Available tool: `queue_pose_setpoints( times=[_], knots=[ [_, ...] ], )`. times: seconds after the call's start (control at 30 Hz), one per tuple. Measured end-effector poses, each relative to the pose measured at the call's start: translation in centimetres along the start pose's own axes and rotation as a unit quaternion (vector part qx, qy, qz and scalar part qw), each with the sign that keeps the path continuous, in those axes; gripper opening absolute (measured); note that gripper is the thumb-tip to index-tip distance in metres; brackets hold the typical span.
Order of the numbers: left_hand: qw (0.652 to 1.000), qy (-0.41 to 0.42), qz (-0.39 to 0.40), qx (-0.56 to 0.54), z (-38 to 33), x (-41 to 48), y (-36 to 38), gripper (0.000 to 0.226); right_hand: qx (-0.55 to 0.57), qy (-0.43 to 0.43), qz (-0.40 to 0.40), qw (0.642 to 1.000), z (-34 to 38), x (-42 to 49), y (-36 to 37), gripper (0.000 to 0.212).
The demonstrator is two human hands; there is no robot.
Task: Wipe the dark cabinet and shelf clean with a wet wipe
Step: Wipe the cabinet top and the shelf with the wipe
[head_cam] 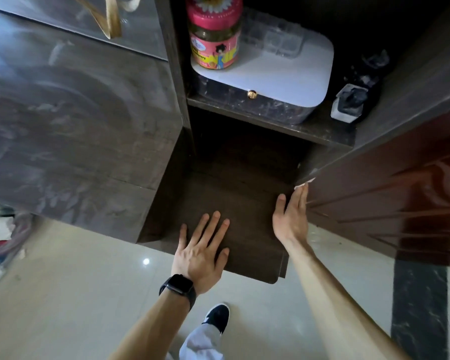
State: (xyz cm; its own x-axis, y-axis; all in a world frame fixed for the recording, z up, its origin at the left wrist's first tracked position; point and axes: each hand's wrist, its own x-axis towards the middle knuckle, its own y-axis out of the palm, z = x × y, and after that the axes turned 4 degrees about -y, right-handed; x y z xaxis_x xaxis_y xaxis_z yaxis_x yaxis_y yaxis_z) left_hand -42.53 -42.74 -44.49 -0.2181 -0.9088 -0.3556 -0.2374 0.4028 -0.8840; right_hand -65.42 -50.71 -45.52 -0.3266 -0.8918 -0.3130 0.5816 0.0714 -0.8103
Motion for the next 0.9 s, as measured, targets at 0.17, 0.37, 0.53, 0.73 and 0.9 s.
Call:
queue_pose_setpoints(
  times=[0.17, 0.37, 0.53, 0.73, 0.9],
  knots=[
    [1.0, 0.008, 0.007, 0.002, 0.4, -0.1, -0.3, 0.062, -0.165, -0.11, 0.01, 0.98, -2.5, -8.4, 0.7, 0.067],
    [0.999, 0.014, -0.028, 0.009, 1.7, 0.8, -0.8, 0.059, -0.215, -0.224, 0.064, 0.948, -0.2, -8.1, 2.3, 0.068],
    [0.995, -0.063, -0.071, -0.026, 3.3, 1.7, -1.6, 0.063, -0.16, -0.077, -0.01, 0.984, 5.4, 2.7, 3.0, 0.072],
    [0.995, 0.001, -0.092, -0.041, 5.0, -0.2, -1.1, 0.057, -0.15, -0.075, 0.013, 0.986, 10.4, 8.5, 3.5, 0.065],
    [0.997, -0.004, -0.07, -0.014, 5.0, -3.9, -1.9, 0.057, -0.192, -0.308, 0.097, 0.927, 9.0, -1.5, 5.8, 0.061]
  ],
)
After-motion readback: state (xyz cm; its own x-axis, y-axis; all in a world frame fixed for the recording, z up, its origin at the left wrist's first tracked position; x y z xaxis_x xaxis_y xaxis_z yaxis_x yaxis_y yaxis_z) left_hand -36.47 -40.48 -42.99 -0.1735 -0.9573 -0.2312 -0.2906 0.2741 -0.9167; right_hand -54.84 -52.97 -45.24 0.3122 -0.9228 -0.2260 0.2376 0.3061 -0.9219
